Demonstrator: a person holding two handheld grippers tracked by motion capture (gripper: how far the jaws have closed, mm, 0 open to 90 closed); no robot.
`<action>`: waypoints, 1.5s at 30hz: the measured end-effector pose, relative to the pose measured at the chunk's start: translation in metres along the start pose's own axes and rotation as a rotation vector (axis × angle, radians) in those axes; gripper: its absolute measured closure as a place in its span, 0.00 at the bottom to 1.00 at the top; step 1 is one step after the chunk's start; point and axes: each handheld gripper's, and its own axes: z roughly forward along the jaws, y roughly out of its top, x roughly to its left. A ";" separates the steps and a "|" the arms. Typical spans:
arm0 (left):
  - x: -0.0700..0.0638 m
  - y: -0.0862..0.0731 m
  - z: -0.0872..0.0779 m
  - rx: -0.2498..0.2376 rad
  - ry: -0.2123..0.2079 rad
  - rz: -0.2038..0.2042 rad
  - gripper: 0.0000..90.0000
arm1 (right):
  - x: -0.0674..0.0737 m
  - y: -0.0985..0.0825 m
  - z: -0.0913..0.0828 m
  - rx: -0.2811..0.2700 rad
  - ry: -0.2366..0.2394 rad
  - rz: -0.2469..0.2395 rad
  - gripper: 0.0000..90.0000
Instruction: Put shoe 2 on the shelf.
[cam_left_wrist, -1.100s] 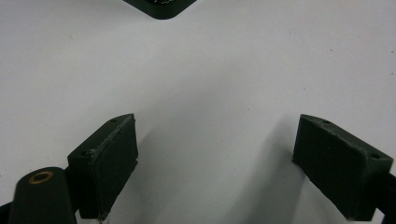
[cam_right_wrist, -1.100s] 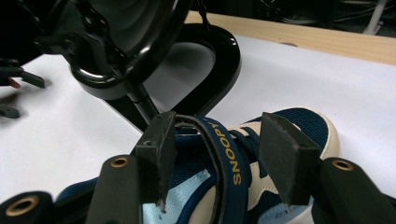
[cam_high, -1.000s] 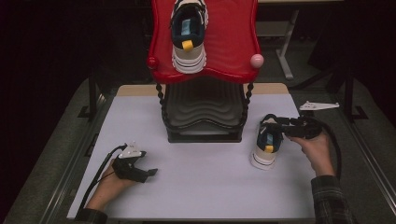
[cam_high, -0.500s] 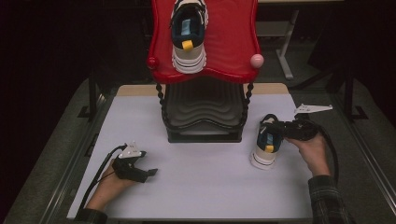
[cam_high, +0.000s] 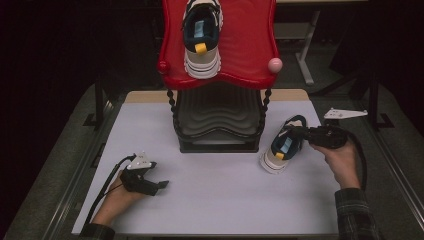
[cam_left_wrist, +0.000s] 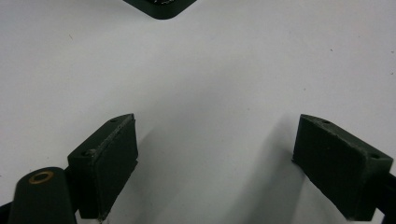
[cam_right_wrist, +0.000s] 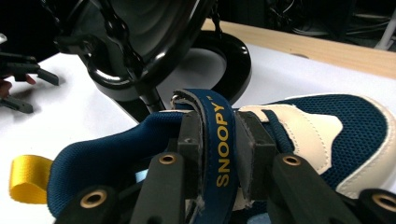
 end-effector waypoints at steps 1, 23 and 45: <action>0.000 0.000 0.000 0.000 0.000 0.000 0.14 | 0.001 0.001 -0.002 -0.002 0.002 0.001 0.81; 0.000 0.000 0.000 0.000 0.000 0.001 0.14 | 0.026 0.081 -0.066 -0.143 0.052 -0.102 0.82; 0.000 0.000 0.000 0.004 0.001 0.005 0.14 | 0.061 0.196 -0.138 -0.316 0.059 -0.244 0.83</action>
